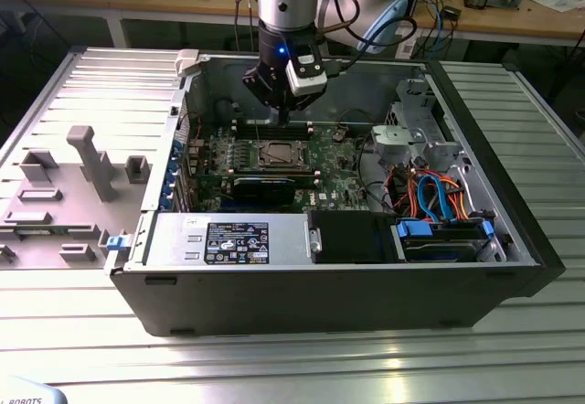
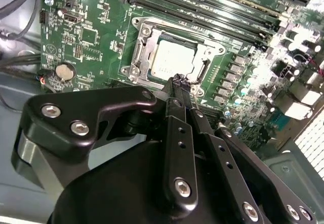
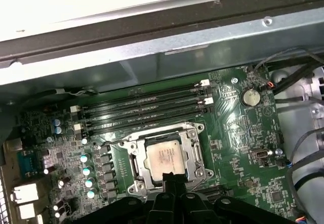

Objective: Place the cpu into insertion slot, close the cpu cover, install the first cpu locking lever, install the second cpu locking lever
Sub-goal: 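Install the first cpu locking lever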

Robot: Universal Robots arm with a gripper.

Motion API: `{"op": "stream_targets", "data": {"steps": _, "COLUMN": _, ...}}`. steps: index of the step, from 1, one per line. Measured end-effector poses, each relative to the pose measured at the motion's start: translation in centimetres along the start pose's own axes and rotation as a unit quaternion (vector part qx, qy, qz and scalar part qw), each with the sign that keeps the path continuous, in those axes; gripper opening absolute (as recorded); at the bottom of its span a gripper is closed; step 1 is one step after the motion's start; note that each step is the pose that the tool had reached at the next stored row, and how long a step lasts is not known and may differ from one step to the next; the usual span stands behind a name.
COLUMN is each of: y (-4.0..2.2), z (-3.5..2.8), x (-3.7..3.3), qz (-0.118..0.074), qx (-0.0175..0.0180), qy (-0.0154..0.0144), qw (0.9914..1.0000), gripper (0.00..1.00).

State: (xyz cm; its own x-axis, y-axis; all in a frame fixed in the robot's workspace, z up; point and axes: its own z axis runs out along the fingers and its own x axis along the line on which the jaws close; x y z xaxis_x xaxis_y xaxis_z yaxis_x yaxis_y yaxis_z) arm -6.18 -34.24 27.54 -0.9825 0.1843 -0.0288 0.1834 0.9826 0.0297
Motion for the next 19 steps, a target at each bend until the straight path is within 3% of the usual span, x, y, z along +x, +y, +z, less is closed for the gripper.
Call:
{"op": "stream_targets", "data": {"steps": 3, "y": 0.00, "z": 0.02, "x": 0.01, "qz": -0.027, "qx": -0.0010, "qy": -0.0002, "qw": 0.99963, "gripper": 0.11}}
{"op": "stream_targets", "data": {"steps": 5, "y": -0.01, "z": 0.06, "x": 0.02, "qz": -0.049, "qx": -0.0019, "qy": -0.0009, "qw": 0.99881, "gripper": 0.11}}
{"op": "stream_targets", "data": {"steps": 9, "y": -0.24, "z": 0.07, "x": 1.26, "qz": -0.049, "qx": -0.0031, "qy": -0.0035, "qw": 0.99879, "gripper": 0.11}}
{"op": "stream_targets", "data": {"steps": 12, "y": -0.40, "z": 0.06, "x": 2.10, "qz": -0.049, "qx": -0.0039, "qy": -0.0038, "qw": 0.99878, "gripper": 0.11}}
{"op": "stream_targets", "data": {"steps": 13, "y": -0.53, "z": 0.05, "x": 2.77, "qz": -0.049, "qx": -0.0043, "qy": -0.0039, "qw": 0.99878, "gripper": 0.11}}
{"op": "stream_targets", "data": {"steps": 15, "y": -0.65, "z": 0.05, "x": 3.42, "qz": -0.049, "qx": -0.0047, "qy": -0.0040, "qw": 0.99878, "gripper": 0.11}}
{"op": "stream_targets", "data": {"steps": 19, "y": -0.80, "z": 0.04, "x": 4.24, "qz": -0.049, "qx": -0.0063, "qy": -0.0038, "qw": 0.99877, "gripper": 0.11}}
